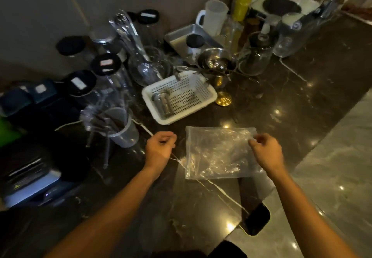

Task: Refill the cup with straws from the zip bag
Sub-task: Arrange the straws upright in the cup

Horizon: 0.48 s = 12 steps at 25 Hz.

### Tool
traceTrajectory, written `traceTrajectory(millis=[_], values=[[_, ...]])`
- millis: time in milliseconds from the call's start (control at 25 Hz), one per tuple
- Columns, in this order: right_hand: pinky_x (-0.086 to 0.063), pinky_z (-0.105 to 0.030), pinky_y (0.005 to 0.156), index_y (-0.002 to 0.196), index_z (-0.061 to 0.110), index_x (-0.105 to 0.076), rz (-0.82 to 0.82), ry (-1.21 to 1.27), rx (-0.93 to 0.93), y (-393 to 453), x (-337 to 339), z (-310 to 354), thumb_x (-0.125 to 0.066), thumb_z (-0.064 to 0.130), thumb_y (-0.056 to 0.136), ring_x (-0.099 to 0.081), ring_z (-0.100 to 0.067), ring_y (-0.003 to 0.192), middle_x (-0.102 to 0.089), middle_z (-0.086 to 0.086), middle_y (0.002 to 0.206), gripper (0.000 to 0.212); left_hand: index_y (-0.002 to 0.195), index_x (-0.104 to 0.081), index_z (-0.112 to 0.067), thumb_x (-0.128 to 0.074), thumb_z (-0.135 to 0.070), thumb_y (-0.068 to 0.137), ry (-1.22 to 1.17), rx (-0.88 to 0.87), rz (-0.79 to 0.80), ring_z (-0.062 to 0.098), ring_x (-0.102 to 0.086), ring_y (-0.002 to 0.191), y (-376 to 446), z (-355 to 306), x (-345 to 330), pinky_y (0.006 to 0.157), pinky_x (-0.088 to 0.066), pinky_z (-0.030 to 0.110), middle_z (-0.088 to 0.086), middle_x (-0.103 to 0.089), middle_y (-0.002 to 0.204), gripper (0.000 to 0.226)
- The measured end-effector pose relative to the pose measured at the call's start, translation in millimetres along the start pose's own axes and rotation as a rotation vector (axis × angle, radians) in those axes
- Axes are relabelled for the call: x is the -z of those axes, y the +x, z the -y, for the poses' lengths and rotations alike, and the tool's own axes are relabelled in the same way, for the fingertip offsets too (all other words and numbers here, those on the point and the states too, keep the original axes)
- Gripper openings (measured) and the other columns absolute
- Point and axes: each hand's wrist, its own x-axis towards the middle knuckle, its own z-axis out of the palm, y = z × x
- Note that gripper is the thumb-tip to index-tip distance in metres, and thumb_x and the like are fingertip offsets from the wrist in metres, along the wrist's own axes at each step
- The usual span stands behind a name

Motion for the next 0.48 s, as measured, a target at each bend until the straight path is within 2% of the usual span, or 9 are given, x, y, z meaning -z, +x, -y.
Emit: traceTrajectory(millis=[120, 200, 280, 360, 480], values=[[-0.056, -0.036, 0.068, 0.102, 0.020, -0.071, 0.223, 0.065, 0.160, -13.7, -29.7, 68.9, -0.065, 0.024, 0.102, -0.068, -0.020, 0.079, -0.073, -0.002, 0.093, 0.007, 0.086, -0.075, -0.028, -0.071, -0.014, 0.095, -0.037, -0.175, -0.069, 0.018, -0.073, 0.080, -10.7, -15.1, 43.3, 0.074, -0.059, 0.028, 0.006, -0.075, 0.081, 0.017], [-0.053, -0.032, 0.065, 0.099, 0.020, -0.074, 0.356, 0.051, 0.266, -23.1, -61.0, 109.8, -0.066, 0.022, 0.100, -0.068, -0.017, 0.076, -0.073, 0.000, 0.088, 0.008, 0.084, -0.075, -0.027, -0.070, -0.012, 0.096, -0.087, -0.242, -0.135, 0.013, -0.069, 0.075, -18.7, -20.6, 73.3, 0.073, -0.058, 0.032, 0.003, -0.073, 0.076, 0.019], [-0.052, -0.029, 0.066, 0.093, 0.016, -0.077, 0.433, 0.055, 0.359, -31.7, -96.0, 144.4, -0.070, 0.021, 0.097, -0.068, -0.016, 0.075, -0.074, 0.000, 0.083, 0.010, 0.084, -0.075, -0.027, -0.067, -0.010, 0.097, -0.134, -0.286, -0.271, 0.012, -0.067, 0.071, -23.3, -22.7, 101.7, 0.068, -0.057, 0.034, 0.000, -0.073, 0.077, 0.022], [-0.052, -0.026, 0.066, 0.088, 0.017, -0.077, 0.532, 0.052, 0.459, -46.2, -131.9, 178.4, -0.071, 0.021, 0.097, -0.069, -0.015, 0.073, -0.073, 0.000, 0.078, 0.011, 0.088, -0.074, -0.026, -0.066, -0.013, 0.097, -0.191, -0.323, -0.424, 0.019, -0.070, 0.075, -26.0, -21.8, 130.7, 0.067, -0.058, 0.036, 0.003, -0.075, 0.084, 0.018], [-0.046, -0.021, 0.053, 0.087, 0.023, -0.073, 0.647, 0.042, 0.531, -69.4, -173.2, 215.9, -0.069, 0.022, 0.100, -0.061, -0.007, 0.058, -0.066, 0.006, 0.068, 0.013, 0.101, -0.071, -0.018, -0.066, -0.012, 0.098, -0.218, -0.308, -0.522, 0.023, -0.069, 0.077, -26.6, -22.5, 162.2, 0.065, -0.059, 0.023, 0.012, -0.074, 0.092, 0.009]])
